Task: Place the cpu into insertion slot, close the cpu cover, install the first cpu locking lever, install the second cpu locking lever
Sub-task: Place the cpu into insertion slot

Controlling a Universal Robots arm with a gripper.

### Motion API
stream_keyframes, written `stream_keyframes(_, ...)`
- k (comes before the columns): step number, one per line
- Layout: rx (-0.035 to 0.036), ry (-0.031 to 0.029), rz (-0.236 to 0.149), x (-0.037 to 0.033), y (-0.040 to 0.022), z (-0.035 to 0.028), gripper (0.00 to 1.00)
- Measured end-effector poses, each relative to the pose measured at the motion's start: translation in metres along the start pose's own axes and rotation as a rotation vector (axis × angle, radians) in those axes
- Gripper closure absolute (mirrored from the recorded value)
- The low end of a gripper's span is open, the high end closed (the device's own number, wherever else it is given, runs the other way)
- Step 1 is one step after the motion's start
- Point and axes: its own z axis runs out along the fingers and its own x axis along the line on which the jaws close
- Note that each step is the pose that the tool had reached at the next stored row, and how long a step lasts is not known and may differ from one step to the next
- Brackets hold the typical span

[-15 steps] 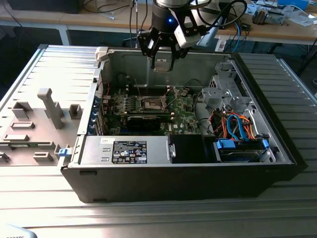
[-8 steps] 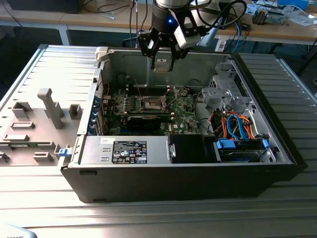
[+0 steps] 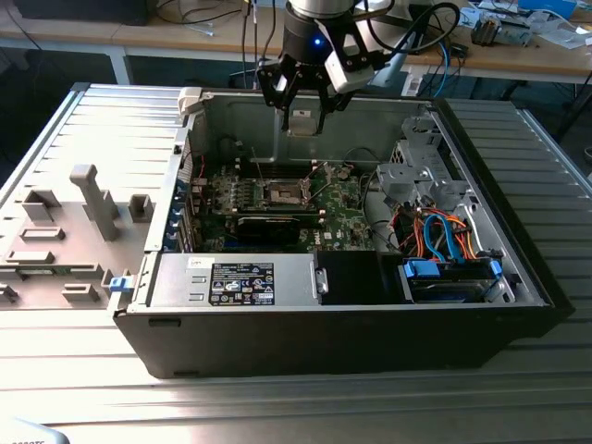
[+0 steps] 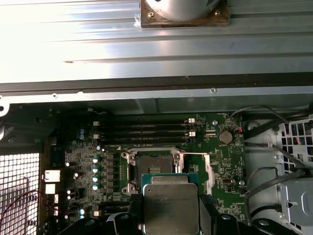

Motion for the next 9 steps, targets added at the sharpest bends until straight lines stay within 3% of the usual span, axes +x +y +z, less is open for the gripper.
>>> stream_keyframes(9,0.0001,0.0,0.0,0.0,-0.0002,0.0017,0.45)
